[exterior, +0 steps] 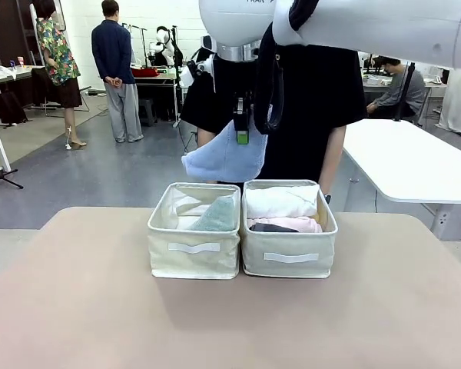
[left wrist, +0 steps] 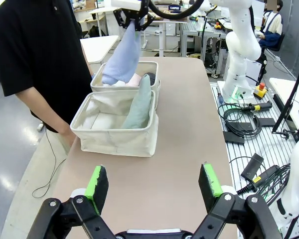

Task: Sort the towels based on their folding style.
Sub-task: Pick up another triangle-folded towel from the table and place it in the left Fabric basket.

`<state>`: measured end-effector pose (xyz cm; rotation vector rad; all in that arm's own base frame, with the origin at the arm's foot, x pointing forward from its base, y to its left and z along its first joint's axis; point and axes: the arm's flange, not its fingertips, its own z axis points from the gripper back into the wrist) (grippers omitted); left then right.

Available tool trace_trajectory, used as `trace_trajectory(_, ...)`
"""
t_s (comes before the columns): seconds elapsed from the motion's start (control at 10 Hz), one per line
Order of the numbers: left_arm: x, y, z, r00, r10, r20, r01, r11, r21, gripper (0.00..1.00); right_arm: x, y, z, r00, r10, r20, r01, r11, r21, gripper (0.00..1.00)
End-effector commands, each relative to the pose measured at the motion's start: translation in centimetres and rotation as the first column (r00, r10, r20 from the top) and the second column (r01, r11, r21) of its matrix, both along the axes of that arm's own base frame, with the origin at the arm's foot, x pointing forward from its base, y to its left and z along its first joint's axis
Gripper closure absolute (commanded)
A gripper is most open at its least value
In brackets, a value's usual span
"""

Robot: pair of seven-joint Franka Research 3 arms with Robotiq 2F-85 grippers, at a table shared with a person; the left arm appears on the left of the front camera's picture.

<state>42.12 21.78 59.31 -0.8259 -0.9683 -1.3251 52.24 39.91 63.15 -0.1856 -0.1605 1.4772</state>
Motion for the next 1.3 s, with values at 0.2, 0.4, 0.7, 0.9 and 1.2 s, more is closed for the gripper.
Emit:
trace_trajectory(0.2, -0.1, -0.2, 0.1, 1.0, 0.016, 0.0, -0.016, 1.0, -0.005, 0.05, 6.0, 1.1, -2.2, 0.993, 0.081, -0.083, -0.076, 0.995, 0.062, 0.77)
trace_trajectory(0.4, -0.1, -0.2, 0.1, 1.0, 0.016, 0.0, -0.016, 1.0, -0.005, 0.05, 8.1, 2.2, -3.5, 0.993, 0.099, -0.068, -0.091, 0.989, 0.115, 0.77)
trace_trajectory(0.7, -0.1, -0.2, 0.1, 1.0, 0.016, 0.0, -0.016, 1.0, -0.005, 0.05, 9.8, 4.3, -5.3, 0.99, 0.093, -0.106, -0.079, 0.989, 0.129, 0.77)
trace_trajectory(0.9, -0.1, -0.2, 0.1, 1.0, 0.016, 0.0, -0.016, 1.0, -0.005, 0.05, 10.6, 5.3, -7.0, 0.984, 0.086, -0.154, -0.071, 0.993, 0.096, 0.77)
trace_trajectory(1.2, -0.1, -0.2, 0.1, 1.0, 0.016, 0.0, -0.016, 1.0, -0.005, 0.05, 11.1, 6.1, -9.7, 0.972, 0.086, -0.218, -0.069, 0.994, 0.085, 0.77)
